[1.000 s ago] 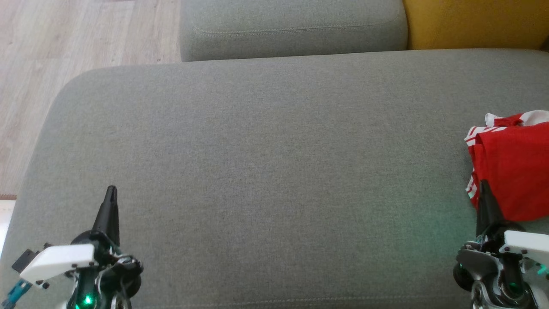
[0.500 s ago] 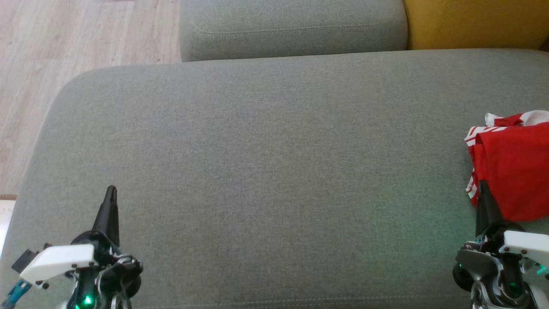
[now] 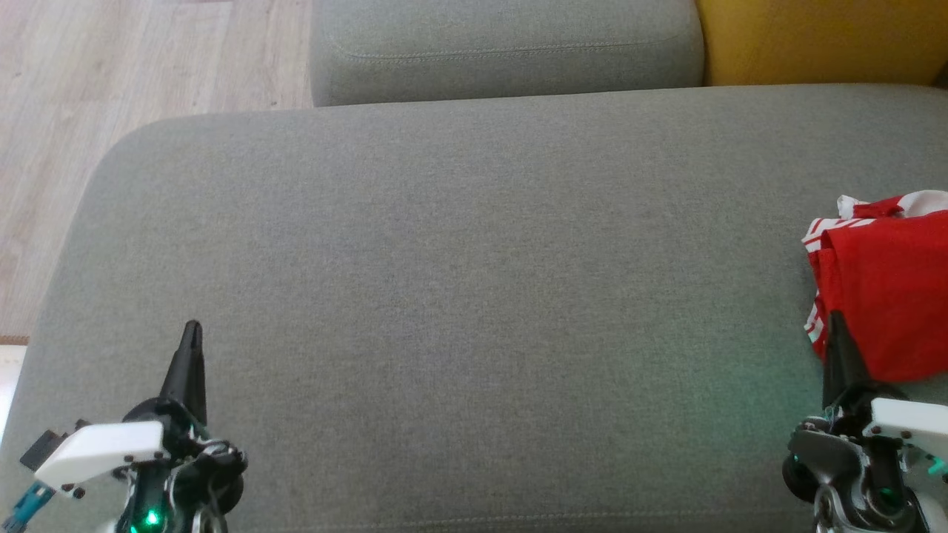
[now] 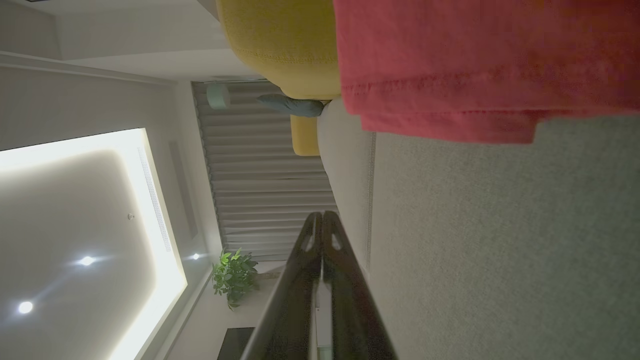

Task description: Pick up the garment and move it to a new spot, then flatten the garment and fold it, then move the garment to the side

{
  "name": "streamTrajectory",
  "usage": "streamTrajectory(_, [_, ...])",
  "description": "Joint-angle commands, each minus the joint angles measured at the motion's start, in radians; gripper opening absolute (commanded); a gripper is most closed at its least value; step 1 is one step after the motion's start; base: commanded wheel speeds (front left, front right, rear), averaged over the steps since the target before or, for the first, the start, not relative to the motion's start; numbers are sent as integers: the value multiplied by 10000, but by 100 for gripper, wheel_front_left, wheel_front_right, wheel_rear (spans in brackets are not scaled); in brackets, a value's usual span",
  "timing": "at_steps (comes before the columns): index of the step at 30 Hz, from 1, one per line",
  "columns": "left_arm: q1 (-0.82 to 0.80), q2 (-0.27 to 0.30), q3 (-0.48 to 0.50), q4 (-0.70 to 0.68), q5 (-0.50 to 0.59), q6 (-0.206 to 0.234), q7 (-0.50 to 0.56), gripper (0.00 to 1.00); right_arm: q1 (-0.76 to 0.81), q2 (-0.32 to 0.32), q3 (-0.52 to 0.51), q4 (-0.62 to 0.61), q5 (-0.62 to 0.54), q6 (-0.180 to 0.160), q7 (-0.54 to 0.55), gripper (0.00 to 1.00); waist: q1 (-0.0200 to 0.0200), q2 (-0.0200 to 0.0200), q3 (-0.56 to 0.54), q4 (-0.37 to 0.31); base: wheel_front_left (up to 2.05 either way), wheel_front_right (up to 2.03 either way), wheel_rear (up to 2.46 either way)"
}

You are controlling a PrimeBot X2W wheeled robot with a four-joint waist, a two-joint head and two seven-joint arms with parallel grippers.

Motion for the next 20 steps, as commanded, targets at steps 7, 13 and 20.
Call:
streamTrajectory(7, [-537, 63, 333, -294, 78, -69, 108, 0, -500, -81, 183, -310, -87, 39, 72, 0, 0, -1, 0, 0, 0, 0, 0])
streamTrajectory(13, [-538, 58, 340, -294, 84, -69, 113, 0, -500, -75, 174, -309, -94, 39, 79, 0, 0, -1, 0, 0, 0, 0, 0])
streamTrajectory(20, [-538, 54, 347, -294, 90, -69, 118, 0, -501, -70, 167, -309, -100, 39, 85, 0, 0, -1, 0, 0, 0, 0, 0])
